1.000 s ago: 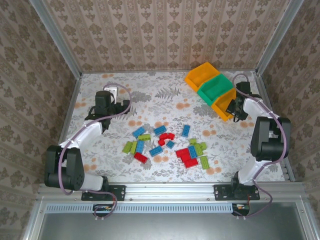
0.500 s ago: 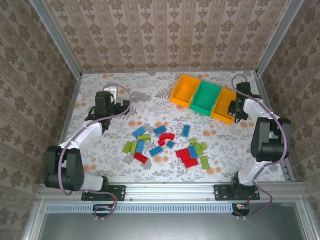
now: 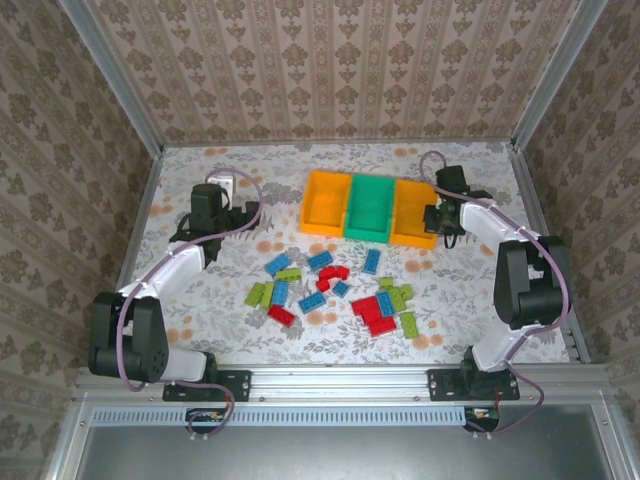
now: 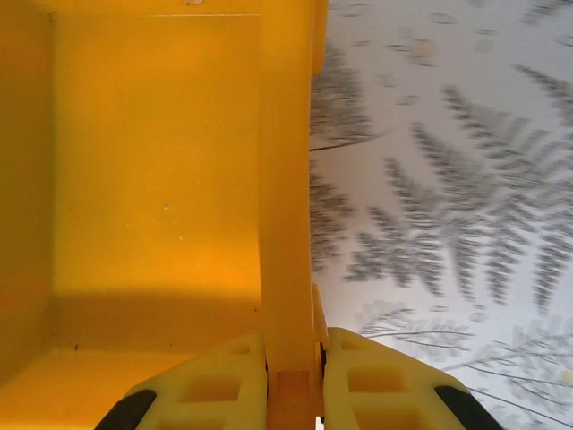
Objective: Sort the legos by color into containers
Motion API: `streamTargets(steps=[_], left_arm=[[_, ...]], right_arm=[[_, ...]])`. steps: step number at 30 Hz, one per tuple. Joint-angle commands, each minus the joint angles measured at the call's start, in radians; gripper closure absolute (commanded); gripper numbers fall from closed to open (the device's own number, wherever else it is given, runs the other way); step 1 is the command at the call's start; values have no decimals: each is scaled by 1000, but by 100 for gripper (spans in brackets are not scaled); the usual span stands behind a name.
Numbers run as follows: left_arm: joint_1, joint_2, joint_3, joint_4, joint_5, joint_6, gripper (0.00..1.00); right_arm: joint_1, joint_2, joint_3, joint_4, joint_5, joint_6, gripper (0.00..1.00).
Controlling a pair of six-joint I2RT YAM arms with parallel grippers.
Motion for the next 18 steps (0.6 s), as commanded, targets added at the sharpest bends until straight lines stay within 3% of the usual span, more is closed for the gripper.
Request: streamTargets(steps=[1,6,7,9,11,13,18], left_arm=[[-7,-43,-21,-13,-15,-19,0],[-7,-57,-32,-13,-22,-13,0],[-7,-57,-35,-13,-21,-13,0],[-6,-55,-35,-10,-19,-18,0],[-7,-52,-37,-7,-14,-25,0],[-9,-50,-38,-4,-13,-28,0],[-12,-52,-44,1,-15,-31,0]], right_arm=[[34,20,49,26,-43,-60,87],[48,26,53,33,-52,-58,86],[50,25,53,33,-48,-57,81],[52,17,56,25,-25,-41,53],[52,0,57,18,-16,-29,35],[52,-36,47,23,-28,-26,28],[54,-172,-13,25,-85,-17,25]])
